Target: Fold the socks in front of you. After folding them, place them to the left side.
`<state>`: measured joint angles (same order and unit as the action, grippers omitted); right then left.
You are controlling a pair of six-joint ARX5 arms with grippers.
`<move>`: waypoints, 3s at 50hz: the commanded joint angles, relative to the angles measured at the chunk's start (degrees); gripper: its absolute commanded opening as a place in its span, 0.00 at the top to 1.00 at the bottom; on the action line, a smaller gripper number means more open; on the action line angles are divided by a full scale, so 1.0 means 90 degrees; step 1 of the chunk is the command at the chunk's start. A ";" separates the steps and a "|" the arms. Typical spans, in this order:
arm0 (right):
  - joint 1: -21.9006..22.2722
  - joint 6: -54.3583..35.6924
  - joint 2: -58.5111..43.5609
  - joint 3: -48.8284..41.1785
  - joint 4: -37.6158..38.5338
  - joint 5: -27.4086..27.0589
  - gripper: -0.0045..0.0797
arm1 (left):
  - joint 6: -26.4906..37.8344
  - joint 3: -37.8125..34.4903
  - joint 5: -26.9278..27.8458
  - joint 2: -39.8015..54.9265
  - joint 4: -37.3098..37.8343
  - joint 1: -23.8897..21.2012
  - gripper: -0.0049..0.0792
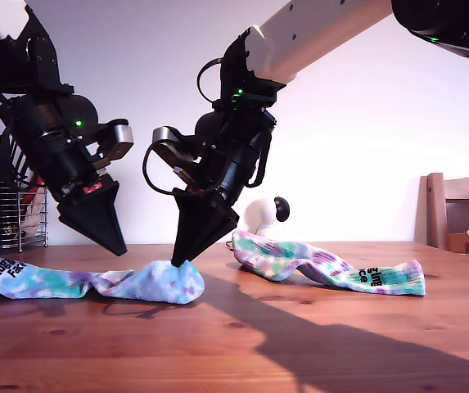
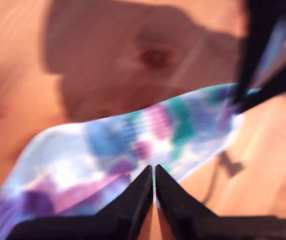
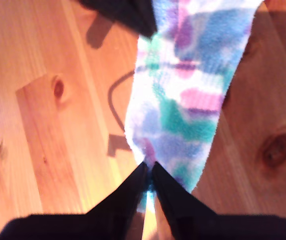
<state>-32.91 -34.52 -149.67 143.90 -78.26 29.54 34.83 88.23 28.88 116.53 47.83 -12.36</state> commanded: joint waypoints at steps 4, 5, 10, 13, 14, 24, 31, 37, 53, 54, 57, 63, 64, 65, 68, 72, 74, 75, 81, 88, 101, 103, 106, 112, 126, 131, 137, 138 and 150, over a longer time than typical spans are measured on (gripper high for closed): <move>0.0117 0.0002 0.0124 0.0034 -0.0015 0.0000 0.96 | -0.0090 -0.0053 0.0158 0.0350 -0.0083 -0.0092 0.97; 0.0138 0.0002 0.0124 0.0034 -0.0015 0.0000 0.96 | -0.0097 -0.0056 0.0158 0.0381 -0.0092 -0.0102 0.97; 0.0214 0.0005 0.0129 0.0034 -0.0015 -0.0005 0.96 | -0.0163 -0.0056 0.0168 0.0629 -0.0209 -0.0177 0.97; 0.0260 0.0002 0.0163 0.0034 -0.0015 -0.0002 0.96 | -0.0180 -0.0056 0.0165 0.0760 -0.0364 -0.0231 0.97; 0.0265 0.0002 0.0165 0.0034 -0.0015 -0.0005 0.96 | -0.0228 -0.0056 0.0165 0.0780 -0.0403 -0.0243 0.97; 0.0338 0.0005 0.0287 0.0034 -0.0015 0.0000 0.96 | -0.0449 -0.0056 0.0138 0.0886 -0.0964 -0.0403 0.97; 0.0338 0.0005 0.0364 0.0034 -0.0015 0.0063 0.96 | -0.0537 -0.0056 0.0138 0.0971 -0.0998 -0.0440 0.97; 0.0338 0.0015 0.0427 0.0034 -0.0015 0.0061 0.96 | -0.0539 -0.0056 0.0083 0.1115 -0.0981 -0.0457 0.97; 0.0328 0.0034 0.0631 0.0034 -0.0015 0.0049 0.82 | -0.0537 -0.0056 0.0073 0.1260 -0.0984 -0.0481 0.97; 0.0328 0.0034 0.0641 0.0034 -0.0015 0.0041 0.82 | -0.0537 -0.0056 0.0075 0.1260 -0.0979 -0.0481 0.97; 0.0330 0.0032 0.0646 0.0034 -0.0015 -0.0002 0.82 | -0.0537 -0.0056 0.0073 0.1260 -0.0969 -0.0500 0.97; 0.0330 0.0024 0.0648 0.0034 -0.0015 -0.0005 0.88 | -0.0537 -0.0056 0.0078 0.1260 -0.1013 -0.0503 0.97; 0.0330 0.0024 0.0648 0.0034 -0.0012 -0.0005 0.92 | -0.0537 -0.0056 0.0078 0.1260 -0.1008 -0.0505 0.97; 0.0333 -0.0002 0.0648 0.0034 -0.0012 -0.0007 0.97 | -0.0537 -0.0056 0.0092 0.1260 -0.0996 -0.0505 0.97; 0.0338 -0.0053 0.0646 0.0034 -0.0010 -0.0002 0.96 | -0.0537 -0.0056 0.0129 0.1260 -0.0981 -0.0512 0.97; 0.0328 -0.0172 0.0634 0.0034 -0.0005 0.0015 0.96 | -0.0537 -0.0056 0.0202 0.1260 -0.0981 -0.0520 0.97; 0.0321 -0.0189 0.0634 0.0034 0.0036 0.0022 0.96 | -0.0537 -0.0056 0.0253 0.1260 -0.0959 -0.0520 0.97; 0.0321 -0.0185 0.0634 0.0034 0.0070 0.0027 0.96 | -0.0537 -0.0056 0.0270 0.1260 -0.0947 -0.0522 0.97; 0.0323 -0.0155 0.0559 0.0034 0.0221 0.0024 0.96 | -0.0537 -0.0056 0.0372 0.1260 -0.0908 -0.0527 0.97; 0.0325 -0.0155 0.0308 0.0019 0.0080 0.0017 0.96 | -0.0537 -0.0056 0.0454 0.1260 -0.0925 -0.0549 0.97; 0.0294 -0.0163 0.0136 -0.0223 0.0056 0.0024 0.96 | -0.0486 -0.0056 0.0578 0.1260 -0.0952 -0.0588 0.97; 0.0294 -0.0163 0.0136 -0.0335 0.0056 0.0024 0.96 | -0.0488 -0.0056 0.0583 0.1260 -0.0979 -0.0588 0.97; 0.0296 -0.0163 0.0136 -0.0515 0.0056 0.0029 0.96 | -0.0488 -0.0056 0.0612 0.1260 -0.0986 -0.0590 0.97; 0.0294 -0.0170 0.0136 -0.0765 0.0053 0.0046 0.96 | -0.0486 -0.0056 0.0622 0.1260 -0.0991 -0.0588 0.97; 0.0211 0.0012 0.0136 -0.0872 0.0015 0.0063 0.96 | -0.0491 -0.0056 0.0622 0.1260 -0.1090 -0.0588 0.97; 0.0085 0.0029 0.0136 -0.0911 0.0010 0.0066 0.96 | -0.0515 -0.0056 0.0624 0.1260 -0.1134 -0.0588 0.97; -0.0066 0.0070 0.0136 -0.1146 0.0005 0.0058 0.96 | -0.0607 -0.0051 0.0629 0.1260 -0.1129 -0.0588 0.97; -0.0095 0.0070 0.0136 -0.1202 0.0005 0.0058 0.96 | -0.0607 -0.0051 0.0629 0.1260 -0.1122 -0.0585 0.97; -0.0107 -0.0092 0.0136 -0.1477 0.0015 -0.0367 0.96 | -0.0600 -0.0051 0.0685 0.1260 -0.0889 -0.0561 0.97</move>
<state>-34.61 -34.96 -147.13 130.69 -78.24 26.50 29.45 88.27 34.87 125.29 39.11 -17.37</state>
